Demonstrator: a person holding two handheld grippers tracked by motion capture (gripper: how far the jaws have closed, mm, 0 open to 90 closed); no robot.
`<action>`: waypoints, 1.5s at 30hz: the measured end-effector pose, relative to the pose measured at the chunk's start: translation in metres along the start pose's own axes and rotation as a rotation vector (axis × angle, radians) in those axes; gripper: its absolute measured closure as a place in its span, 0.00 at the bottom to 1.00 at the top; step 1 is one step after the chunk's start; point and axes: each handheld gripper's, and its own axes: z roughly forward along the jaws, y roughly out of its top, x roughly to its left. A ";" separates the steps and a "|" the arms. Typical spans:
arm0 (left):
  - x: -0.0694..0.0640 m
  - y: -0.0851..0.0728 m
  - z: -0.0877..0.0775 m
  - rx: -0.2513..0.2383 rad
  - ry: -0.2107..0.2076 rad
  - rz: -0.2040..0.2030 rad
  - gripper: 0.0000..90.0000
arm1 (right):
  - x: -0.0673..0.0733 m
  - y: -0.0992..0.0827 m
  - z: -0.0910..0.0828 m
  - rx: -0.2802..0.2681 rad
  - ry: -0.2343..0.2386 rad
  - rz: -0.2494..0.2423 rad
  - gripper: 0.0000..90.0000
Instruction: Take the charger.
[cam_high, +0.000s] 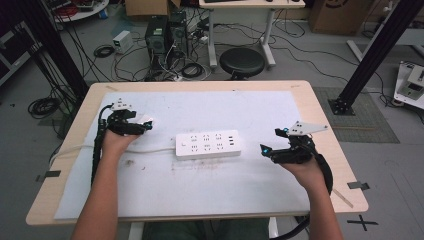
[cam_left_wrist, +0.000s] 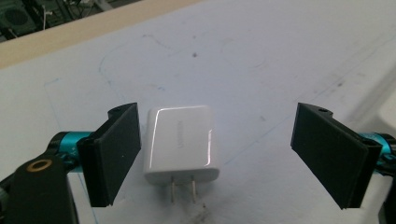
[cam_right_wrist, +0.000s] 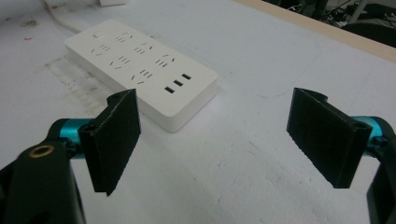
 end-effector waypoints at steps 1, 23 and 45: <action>0.001 0.002 0.004 0.028 0.005 0.016 0.18 | 0.001 0.000 0.000 0.003 -0.004 0.005 0.20; 0.014 0.004 0.033 0.138 0.010 0.006 0.18 | 0.008 0.002 0.005 0.013 0.000 0.007 0.20; 0.008 0.004 0.032 0.198 0.013 0.061 0.47 | 0.007 -0.002 -0.001 0.012 -0.005 0.012 0.20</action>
